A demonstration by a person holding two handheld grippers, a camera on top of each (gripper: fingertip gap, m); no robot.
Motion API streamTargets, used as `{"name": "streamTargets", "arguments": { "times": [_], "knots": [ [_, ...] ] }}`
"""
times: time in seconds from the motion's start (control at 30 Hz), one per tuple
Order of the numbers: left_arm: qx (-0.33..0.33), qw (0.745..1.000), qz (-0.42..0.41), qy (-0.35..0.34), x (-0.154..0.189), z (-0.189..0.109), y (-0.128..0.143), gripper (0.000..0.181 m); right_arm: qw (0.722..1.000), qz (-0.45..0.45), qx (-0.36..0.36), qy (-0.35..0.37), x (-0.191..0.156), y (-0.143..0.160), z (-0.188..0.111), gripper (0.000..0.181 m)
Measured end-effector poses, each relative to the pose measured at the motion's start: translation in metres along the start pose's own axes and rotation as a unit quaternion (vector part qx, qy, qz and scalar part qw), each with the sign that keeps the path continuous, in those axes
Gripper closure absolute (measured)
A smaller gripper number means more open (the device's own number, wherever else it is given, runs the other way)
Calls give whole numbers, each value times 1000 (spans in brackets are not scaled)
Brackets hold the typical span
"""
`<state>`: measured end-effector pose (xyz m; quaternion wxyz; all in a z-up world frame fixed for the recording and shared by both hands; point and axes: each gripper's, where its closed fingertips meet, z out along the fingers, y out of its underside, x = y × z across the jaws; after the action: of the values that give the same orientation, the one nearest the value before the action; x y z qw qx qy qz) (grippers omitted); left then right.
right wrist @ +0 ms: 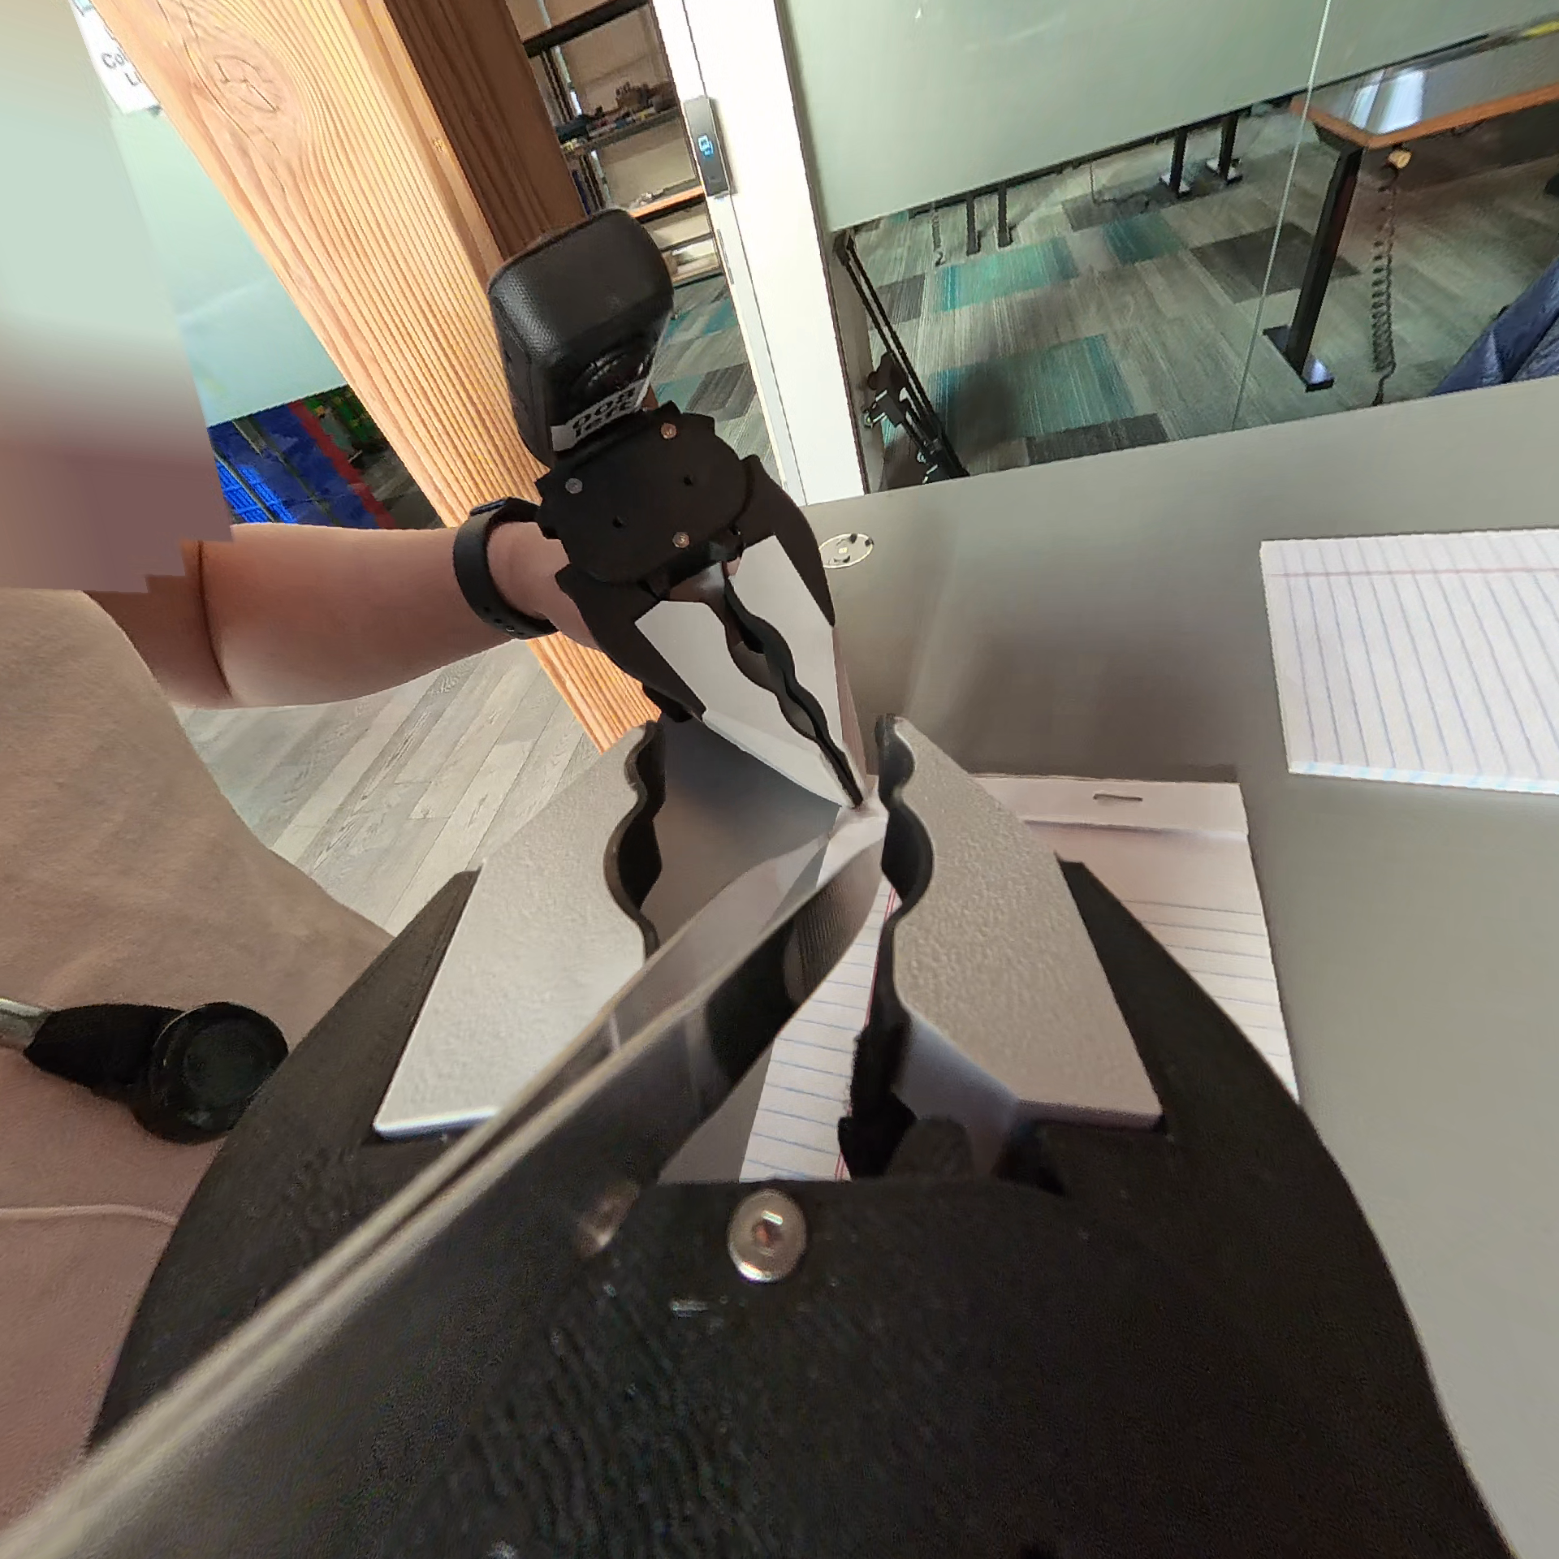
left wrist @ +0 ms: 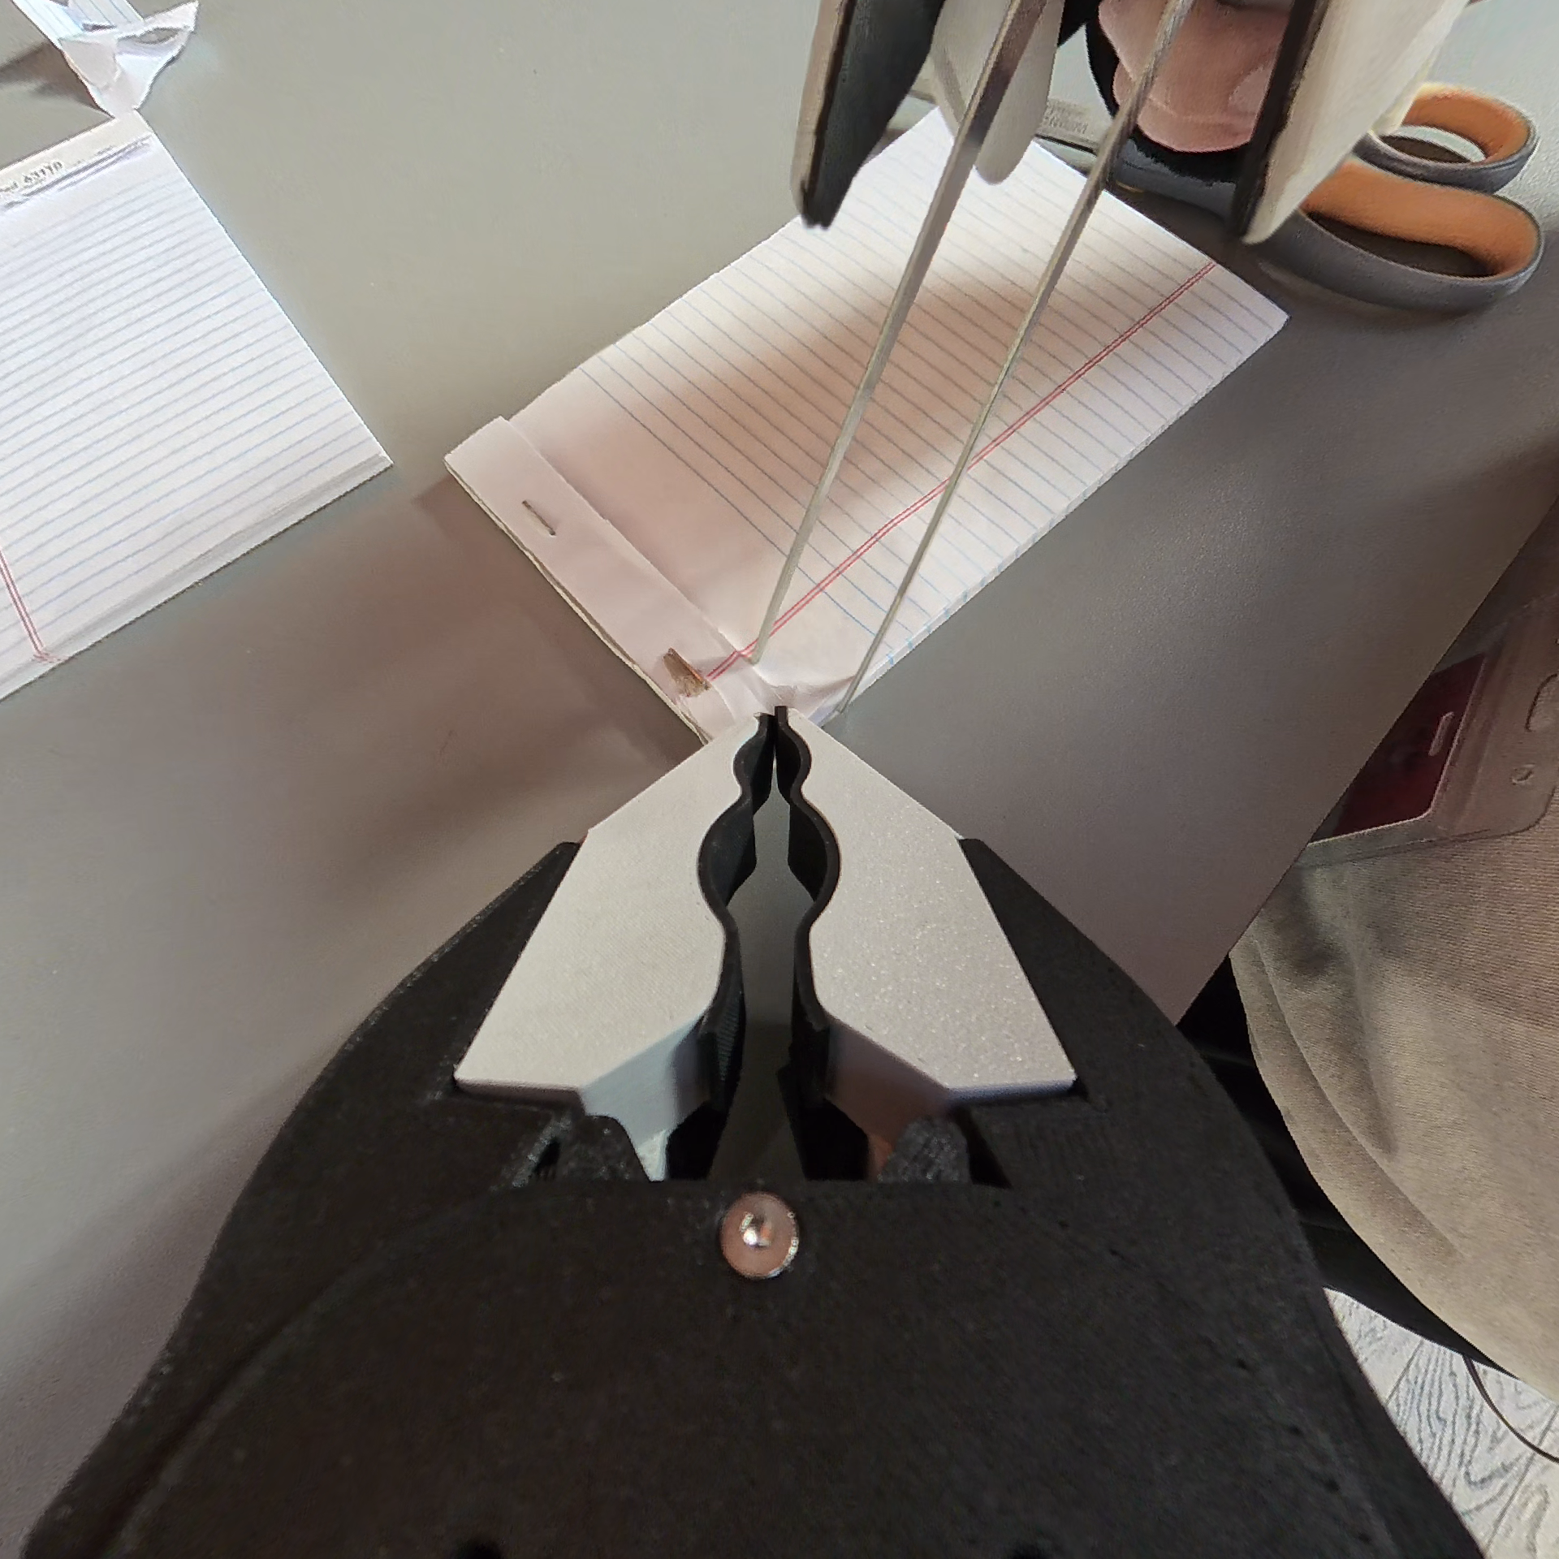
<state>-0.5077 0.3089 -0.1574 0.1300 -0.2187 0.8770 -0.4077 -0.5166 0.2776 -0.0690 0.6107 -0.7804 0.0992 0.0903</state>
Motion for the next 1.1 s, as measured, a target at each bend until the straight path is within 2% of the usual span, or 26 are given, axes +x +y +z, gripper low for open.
{"name": "streamTargets", "arguments": {
  "times": [0.27,0.33,0.6,0.83,1.03,1.1],
  "knots": [
    [0,1000,0,0,0,0,0,181,996,-36,72,45,8,-22,-10,140],
    [0,1000,-1,0,0,0,0,181,998,-11,54,30,9,-17,-10,149],
    [0,1000,-2,1,0,0,0,181,998,33,6,60,25,-5,-22,145],
    [0,1000,-6,4,0,0,0,181,994,-4,-56,91,34,10,-24,145],
    [0,1000,-6,4,0,0,0,181,993,-13,-92,77,35,18,-27,152],
    [0,1000,-6,5,0,0,0,181,991,-17,-110,77,37,21,-29,149]
  ]
}}
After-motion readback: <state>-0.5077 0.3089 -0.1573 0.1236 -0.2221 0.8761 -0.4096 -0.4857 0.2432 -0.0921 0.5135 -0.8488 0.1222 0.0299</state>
